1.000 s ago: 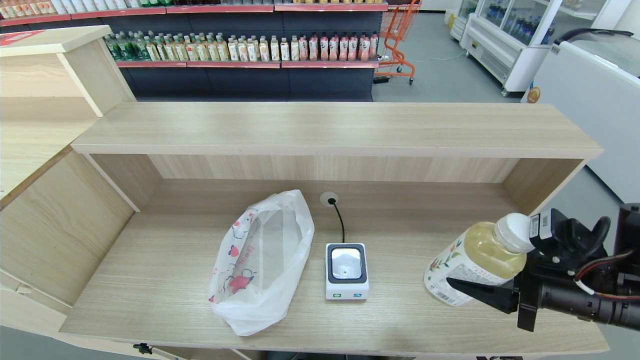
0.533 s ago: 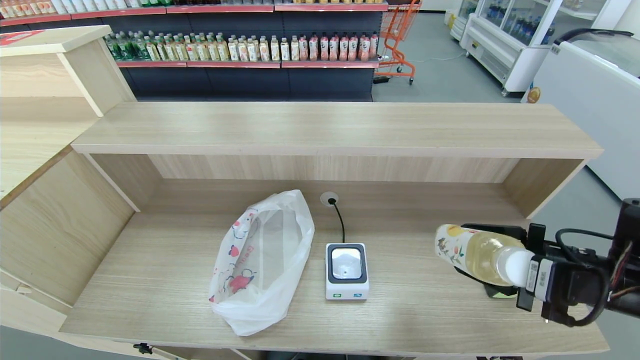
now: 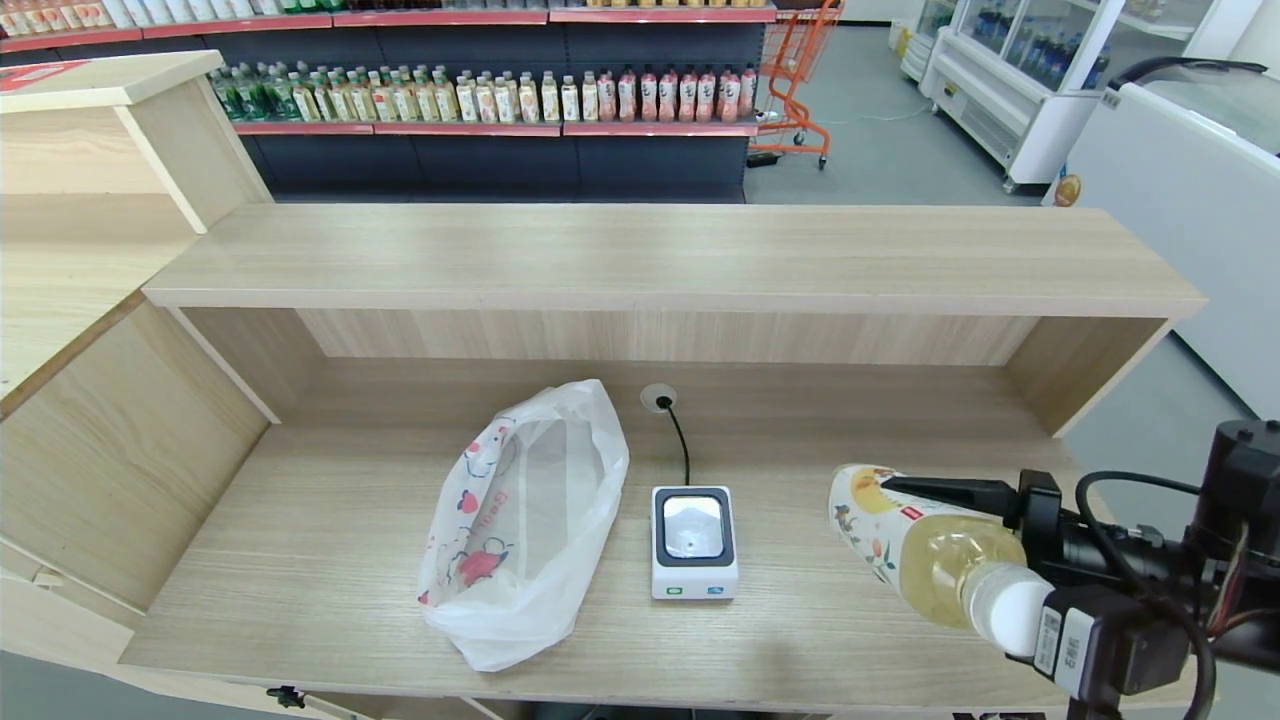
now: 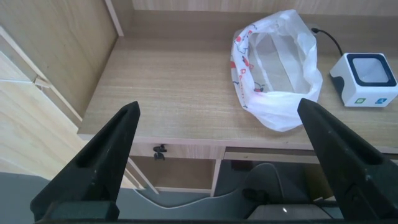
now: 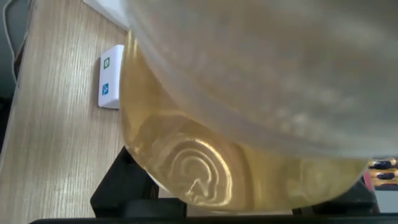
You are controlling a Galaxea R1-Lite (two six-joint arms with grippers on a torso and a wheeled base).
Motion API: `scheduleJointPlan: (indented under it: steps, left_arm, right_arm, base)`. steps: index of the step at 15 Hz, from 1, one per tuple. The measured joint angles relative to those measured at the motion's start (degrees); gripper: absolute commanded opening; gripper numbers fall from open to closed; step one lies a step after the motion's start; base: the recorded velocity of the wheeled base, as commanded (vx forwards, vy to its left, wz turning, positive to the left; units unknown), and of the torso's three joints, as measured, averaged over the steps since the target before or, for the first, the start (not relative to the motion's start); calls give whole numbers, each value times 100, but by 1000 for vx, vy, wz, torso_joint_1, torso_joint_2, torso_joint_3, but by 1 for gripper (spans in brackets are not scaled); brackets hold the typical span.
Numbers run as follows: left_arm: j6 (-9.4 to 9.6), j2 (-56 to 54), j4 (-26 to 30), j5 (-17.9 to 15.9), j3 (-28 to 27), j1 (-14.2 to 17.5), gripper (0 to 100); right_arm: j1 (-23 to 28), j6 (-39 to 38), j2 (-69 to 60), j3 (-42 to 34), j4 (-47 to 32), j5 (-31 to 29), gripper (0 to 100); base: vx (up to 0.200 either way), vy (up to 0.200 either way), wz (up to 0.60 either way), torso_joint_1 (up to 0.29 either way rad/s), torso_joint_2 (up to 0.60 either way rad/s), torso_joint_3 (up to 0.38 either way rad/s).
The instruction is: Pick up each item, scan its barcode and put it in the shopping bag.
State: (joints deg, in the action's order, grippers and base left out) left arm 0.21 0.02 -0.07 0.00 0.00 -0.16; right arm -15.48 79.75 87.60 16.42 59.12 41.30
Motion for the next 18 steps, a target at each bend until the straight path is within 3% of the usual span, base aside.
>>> scheduleJointPlan:
  steps: [7, 18]
  left_arm:
    - [-10, 0, 0, 0, 0, 5, 100]
    - [-45, 0, -2, 0, 0, -2, 100]
  right_arm:
    - [-30, -46, 228, 11, 200, -137, 0]
    - [71, -289, 716, 89, 278, 79, 0]
  base:
    - [0, 0, 0, 0, 0, 0]
    - [0, 200, 0, 2, 0, 3]
